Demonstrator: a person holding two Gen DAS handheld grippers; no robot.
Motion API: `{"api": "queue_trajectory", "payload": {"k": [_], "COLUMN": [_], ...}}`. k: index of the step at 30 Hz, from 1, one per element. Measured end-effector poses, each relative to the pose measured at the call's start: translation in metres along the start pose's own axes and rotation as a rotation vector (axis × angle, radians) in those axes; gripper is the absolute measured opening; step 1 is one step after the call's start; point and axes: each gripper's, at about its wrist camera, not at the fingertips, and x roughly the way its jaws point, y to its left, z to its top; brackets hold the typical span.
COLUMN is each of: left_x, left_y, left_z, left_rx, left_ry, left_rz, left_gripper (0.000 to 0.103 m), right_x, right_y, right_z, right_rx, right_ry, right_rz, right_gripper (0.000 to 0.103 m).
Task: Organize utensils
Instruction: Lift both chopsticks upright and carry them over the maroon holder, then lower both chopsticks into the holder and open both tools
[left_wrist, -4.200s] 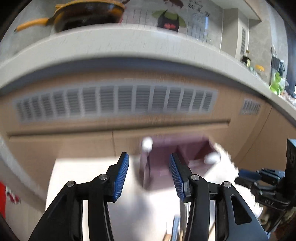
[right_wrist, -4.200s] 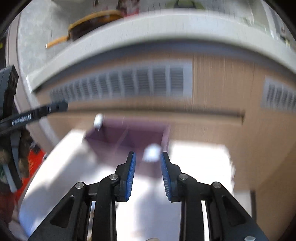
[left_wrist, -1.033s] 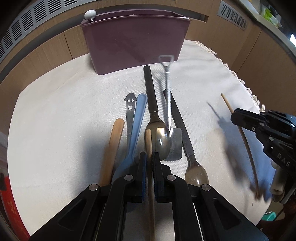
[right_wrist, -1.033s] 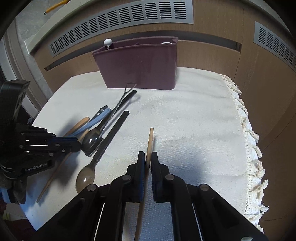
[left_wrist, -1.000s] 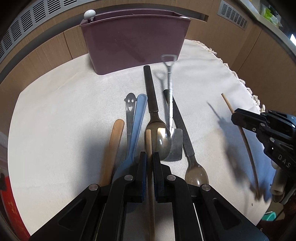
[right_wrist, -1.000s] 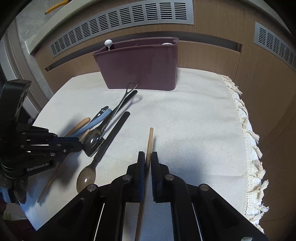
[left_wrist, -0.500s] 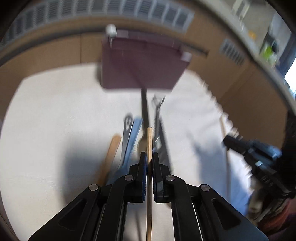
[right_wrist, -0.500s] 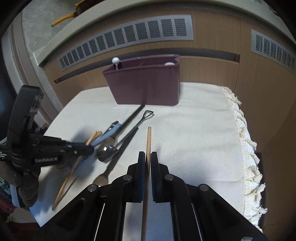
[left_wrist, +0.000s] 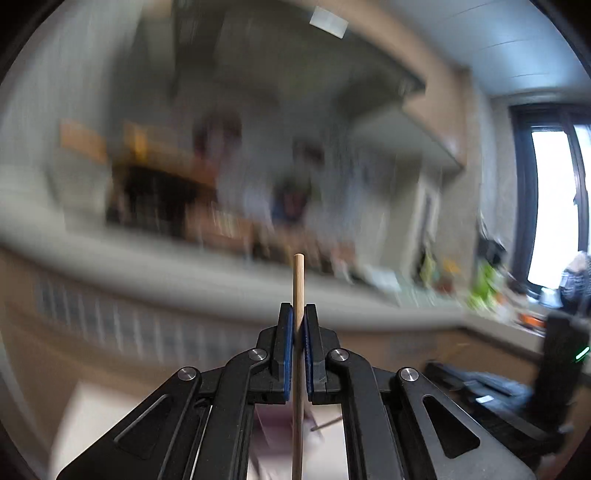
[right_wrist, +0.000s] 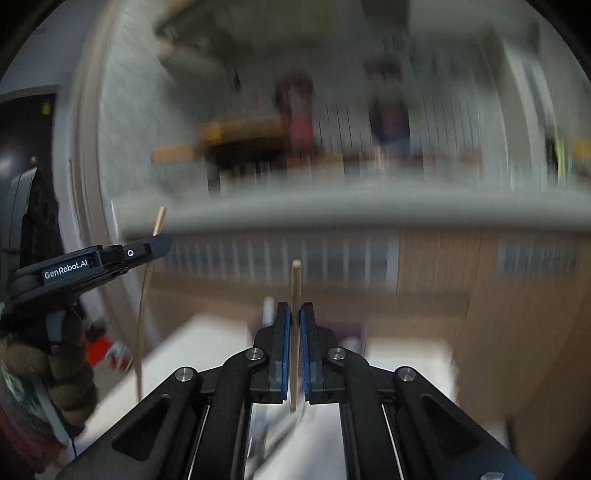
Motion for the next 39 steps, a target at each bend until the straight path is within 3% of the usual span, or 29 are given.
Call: {"api": "queue_trajectory", "payload": {"k": [3, 7, 16, 29, 39], "left_x": [0.029, 0.07, 0.128, 0.154, 0.168], "left_y": [0.008, 0.027, 0.047, 0.054, 0.064], "left_z": [0.007, -0.009, -0.064, -0.11, -0.145], "left_rx": [0.017, 0.021, 0.006, 0.013, 0.002], "left_ry": [-0.074, -0.122, -0.129, -0.117, 0.005], "left_rz": [0.041, 0.066, 0.103, 0.128, 0.143], "left_gripper": [0.005, 0.005, 0.005, 0.005, 0.005], "right_x": [0.004, 0.034, 0.11, 0.152, 0.191], "right_y": [-0.002, -0.009, -0.046, -0.059, -0.06], "right_z": [0.051, 0.068, 0.041, 0.015, -0.024], "right_rx": [-0.032, -0.053, -0.005, 0.009, 0.023], "right_ry": [-0.126, -0.149, -0.02, 0.011, 0.11], "right_rz": [-0.019, -0.053, -0.046, -0.032, -0.038], "right_gripper": [0.005, 0.005, 0.005, 0.005, 0.005]}}
